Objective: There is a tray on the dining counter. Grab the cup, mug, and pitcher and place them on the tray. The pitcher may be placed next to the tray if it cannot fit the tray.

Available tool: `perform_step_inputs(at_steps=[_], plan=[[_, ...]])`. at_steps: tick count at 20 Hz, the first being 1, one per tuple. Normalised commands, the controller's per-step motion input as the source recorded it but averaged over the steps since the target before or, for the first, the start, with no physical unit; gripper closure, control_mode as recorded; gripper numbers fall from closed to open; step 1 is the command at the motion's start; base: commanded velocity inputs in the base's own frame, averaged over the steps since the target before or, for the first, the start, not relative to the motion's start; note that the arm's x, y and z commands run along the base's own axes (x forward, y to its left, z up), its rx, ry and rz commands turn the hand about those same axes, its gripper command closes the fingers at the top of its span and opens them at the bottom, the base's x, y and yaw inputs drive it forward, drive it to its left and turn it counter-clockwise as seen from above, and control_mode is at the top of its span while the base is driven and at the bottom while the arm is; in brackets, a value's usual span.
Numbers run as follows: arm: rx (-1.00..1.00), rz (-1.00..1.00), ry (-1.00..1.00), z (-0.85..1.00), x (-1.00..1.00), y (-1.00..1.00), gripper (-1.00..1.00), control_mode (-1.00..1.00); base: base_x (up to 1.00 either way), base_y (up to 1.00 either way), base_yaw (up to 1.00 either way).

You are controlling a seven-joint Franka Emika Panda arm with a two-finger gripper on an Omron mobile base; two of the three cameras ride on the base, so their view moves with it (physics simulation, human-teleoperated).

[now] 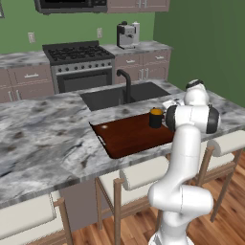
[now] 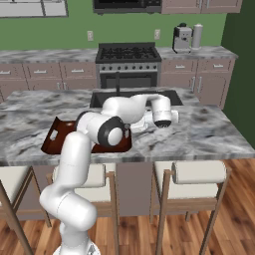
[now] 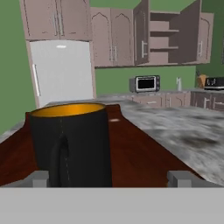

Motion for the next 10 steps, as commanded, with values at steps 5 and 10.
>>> perform_step_inputs(at_steps=[5,10], plan=[[0.00,-0.03,0.00,0.01,0.00,-0.13,-1.00,-1.00,0.00,0.00,0.00],[-0.01,0.04,-0.03,0.00,-0.01,-0.34,-1.00,-1.00,0.00,0.00,0.00]])
